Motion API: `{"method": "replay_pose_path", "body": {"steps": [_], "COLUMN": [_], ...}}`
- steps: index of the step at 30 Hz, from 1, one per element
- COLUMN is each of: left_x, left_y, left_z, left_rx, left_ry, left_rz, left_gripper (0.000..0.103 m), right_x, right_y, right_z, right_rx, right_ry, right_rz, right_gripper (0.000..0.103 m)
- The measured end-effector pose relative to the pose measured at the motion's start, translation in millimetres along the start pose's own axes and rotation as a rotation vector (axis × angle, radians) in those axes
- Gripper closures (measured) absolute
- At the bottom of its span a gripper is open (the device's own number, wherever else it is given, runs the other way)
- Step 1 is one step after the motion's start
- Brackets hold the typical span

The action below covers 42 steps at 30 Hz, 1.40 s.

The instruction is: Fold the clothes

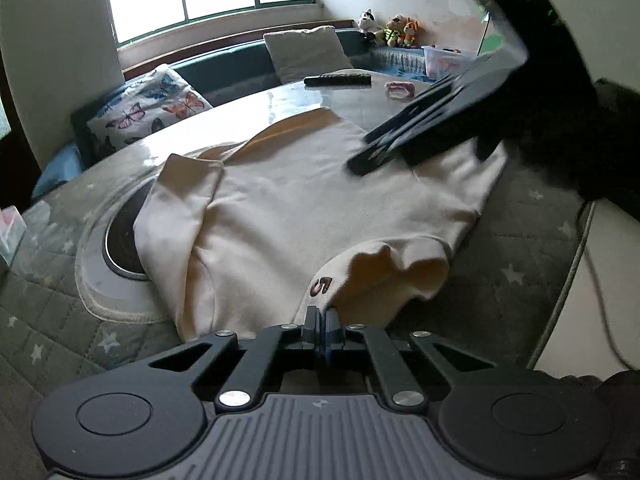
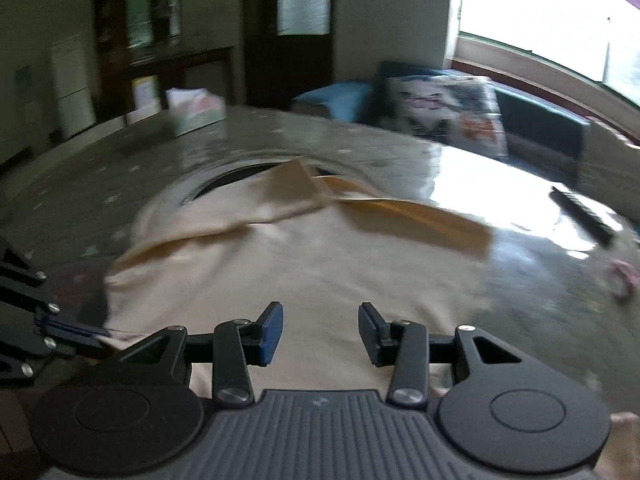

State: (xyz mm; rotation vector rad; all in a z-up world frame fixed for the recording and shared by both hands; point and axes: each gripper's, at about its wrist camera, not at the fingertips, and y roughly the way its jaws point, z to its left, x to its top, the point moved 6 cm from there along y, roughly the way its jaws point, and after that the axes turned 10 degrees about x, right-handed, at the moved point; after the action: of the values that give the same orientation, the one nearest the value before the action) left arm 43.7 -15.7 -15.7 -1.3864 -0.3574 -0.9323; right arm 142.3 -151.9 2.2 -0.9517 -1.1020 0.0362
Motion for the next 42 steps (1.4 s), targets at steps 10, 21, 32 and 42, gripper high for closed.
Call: {"method": "replay_pose_path", "body": {"steps": [10, 21, 32, 42], "left_x": [37.2, 104.0, 122.5, 115.7], "left_y": [-4.2, 99.1, 181.8, 146.6], "left_z": [47.9, 75.6, 81.6, 129.9], "left_rx": [0.097, 0.188, 0.219, 0.277], "left_ry": [-0.085, -0.115, -0.128, -0.280], "left_rz": [-0.057, -0.001, 0.044, -0.012], "left_gripper": [0.090, 0.075, 0.074, 0.100], "right_x": [-16.6, -25.5, -26.6, -28.5], "right_y": [36.8, 33.7, 36.9, 37.2], "right_z": [70.8, 79.0, 62.0, 58.5], "right_rx": [0.176, 0.214, 0.274, 0.283], "right_ry": [-0.213, -0.277, -0.205, -0.189], "right_rz": [0.074, 0.048, 0.044, 0.044], "right_gripper": [0.053, 0.044, 0.031, 0.018]}}
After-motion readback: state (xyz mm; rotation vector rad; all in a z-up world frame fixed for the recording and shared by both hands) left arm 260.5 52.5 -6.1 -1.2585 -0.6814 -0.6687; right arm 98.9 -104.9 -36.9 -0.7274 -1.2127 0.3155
